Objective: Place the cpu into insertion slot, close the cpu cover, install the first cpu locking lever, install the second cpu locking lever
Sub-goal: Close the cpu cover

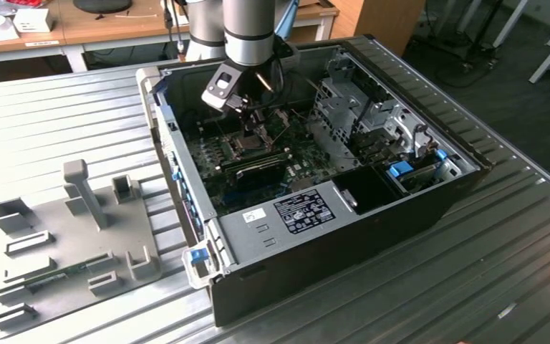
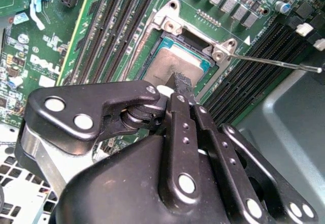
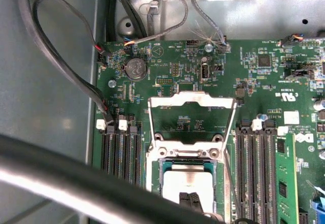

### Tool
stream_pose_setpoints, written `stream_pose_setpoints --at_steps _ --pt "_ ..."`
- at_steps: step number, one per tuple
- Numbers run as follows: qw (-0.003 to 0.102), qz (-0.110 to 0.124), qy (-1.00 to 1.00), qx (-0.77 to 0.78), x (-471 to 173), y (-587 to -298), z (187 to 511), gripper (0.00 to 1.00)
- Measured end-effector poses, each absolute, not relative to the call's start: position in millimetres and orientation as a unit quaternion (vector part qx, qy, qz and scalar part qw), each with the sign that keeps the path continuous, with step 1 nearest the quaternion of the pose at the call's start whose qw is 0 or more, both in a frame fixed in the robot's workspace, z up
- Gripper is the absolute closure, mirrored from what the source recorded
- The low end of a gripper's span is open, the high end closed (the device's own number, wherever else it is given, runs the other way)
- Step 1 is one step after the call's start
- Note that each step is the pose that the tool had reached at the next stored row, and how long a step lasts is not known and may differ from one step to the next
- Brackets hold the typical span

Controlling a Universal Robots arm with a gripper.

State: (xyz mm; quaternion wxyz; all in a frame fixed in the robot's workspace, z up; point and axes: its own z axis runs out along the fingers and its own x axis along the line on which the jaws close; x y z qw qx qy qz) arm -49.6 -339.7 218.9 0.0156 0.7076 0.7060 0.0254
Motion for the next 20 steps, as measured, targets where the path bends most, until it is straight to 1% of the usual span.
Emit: stream_pose_setpoints --at_steps 20 --pt "0.016 0.025 0.706 0.708 -49.6 -339.7 225.6 0.89"
